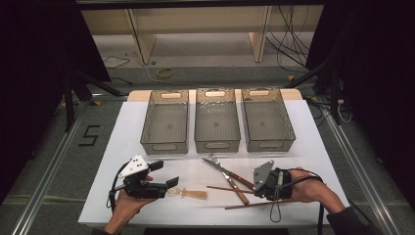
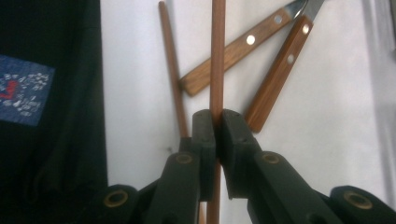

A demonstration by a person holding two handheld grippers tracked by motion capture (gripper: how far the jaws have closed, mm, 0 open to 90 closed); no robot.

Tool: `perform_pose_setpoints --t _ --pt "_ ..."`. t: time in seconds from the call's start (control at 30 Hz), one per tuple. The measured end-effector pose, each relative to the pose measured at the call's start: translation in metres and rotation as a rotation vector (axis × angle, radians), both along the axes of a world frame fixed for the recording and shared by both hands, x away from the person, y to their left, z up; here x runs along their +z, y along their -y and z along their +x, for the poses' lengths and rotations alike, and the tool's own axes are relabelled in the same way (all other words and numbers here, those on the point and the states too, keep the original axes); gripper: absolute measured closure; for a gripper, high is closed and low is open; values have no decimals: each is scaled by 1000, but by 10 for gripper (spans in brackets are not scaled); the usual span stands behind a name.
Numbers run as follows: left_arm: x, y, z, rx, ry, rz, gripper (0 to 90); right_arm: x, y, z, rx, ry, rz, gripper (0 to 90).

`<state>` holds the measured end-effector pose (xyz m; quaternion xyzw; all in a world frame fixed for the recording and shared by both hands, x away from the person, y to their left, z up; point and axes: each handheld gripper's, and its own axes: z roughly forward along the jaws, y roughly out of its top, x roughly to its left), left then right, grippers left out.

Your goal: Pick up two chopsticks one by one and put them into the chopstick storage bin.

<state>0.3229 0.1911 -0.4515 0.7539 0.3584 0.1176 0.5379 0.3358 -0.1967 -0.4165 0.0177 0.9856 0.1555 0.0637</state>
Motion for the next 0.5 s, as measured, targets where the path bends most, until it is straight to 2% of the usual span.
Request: perform_pose_setpoints --t 0.13,0.23,0.33,0.4,0.5 --pt "9 17 3 -73 -41 74 150 1 -11 1 25 14 -21 852" --pt "16 34 5 -141 -51 152 155 3 -24 1 50 22 -37 852" --pt "20 54 5 -217 -57 234 176 3 -29 2 64 25 -44 852" --pt "21 66 5 -261 -67 266 187 3 -36 3 76 28 -56 852" --pt "21 81 5 -303 -57 349 211 3 -40 2 89 36 -60 851"
